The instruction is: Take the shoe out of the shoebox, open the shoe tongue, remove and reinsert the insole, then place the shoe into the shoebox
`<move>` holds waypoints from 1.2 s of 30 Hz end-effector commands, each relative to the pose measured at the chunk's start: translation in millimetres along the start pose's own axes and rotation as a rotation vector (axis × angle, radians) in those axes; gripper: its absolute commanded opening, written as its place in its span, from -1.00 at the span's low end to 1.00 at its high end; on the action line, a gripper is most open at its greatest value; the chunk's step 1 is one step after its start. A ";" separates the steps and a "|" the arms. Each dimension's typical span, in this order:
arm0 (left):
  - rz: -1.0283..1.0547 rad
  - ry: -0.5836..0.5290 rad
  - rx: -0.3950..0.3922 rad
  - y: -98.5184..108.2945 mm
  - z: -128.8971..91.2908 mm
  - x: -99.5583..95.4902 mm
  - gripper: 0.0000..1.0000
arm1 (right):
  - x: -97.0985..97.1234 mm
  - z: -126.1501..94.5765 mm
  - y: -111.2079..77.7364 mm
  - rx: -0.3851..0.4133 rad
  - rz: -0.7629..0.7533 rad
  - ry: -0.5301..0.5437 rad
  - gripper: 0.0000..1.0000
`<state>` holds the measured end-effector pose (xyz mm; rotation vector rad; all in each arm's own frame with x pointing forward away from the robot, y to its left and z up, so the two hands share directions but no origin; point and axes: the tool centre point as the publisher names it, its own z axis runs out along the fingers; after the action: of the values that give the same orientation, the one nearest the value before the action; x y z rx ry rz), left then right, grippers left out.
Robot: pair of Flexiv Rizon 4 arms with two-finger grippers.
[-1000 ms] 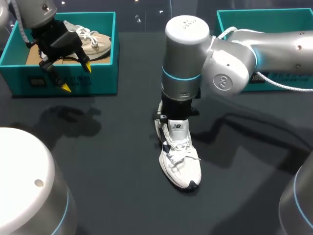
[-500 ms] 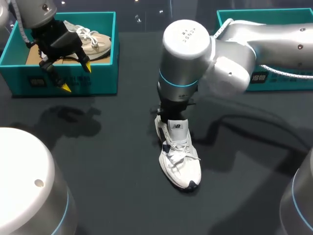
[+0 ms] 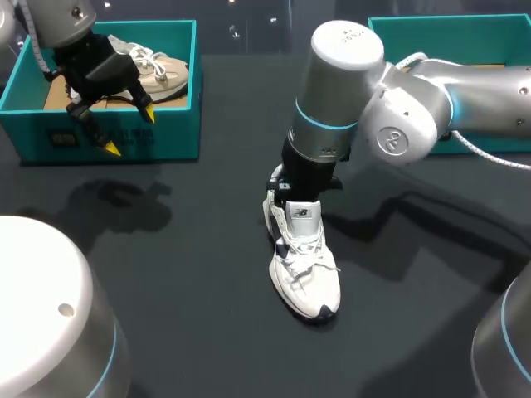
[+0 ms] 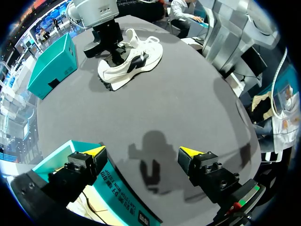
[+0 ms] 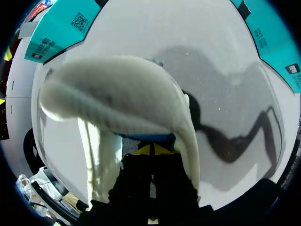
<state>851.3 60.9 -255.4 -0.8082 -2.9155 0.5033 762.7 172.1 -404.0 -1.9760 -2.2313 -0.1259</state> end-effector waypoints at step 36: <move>0.001 0.001 -0.001 0.3 -0.2 0.0 1.00 | 17.2 -68.7 25.0 -0.356 -0.128 -0.222 -1.00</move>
<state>851.3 60.8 -255.5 -0.8084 -2.9154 0.5032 793.9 182.7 -340.1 -2.0946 -2.6290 -0.3459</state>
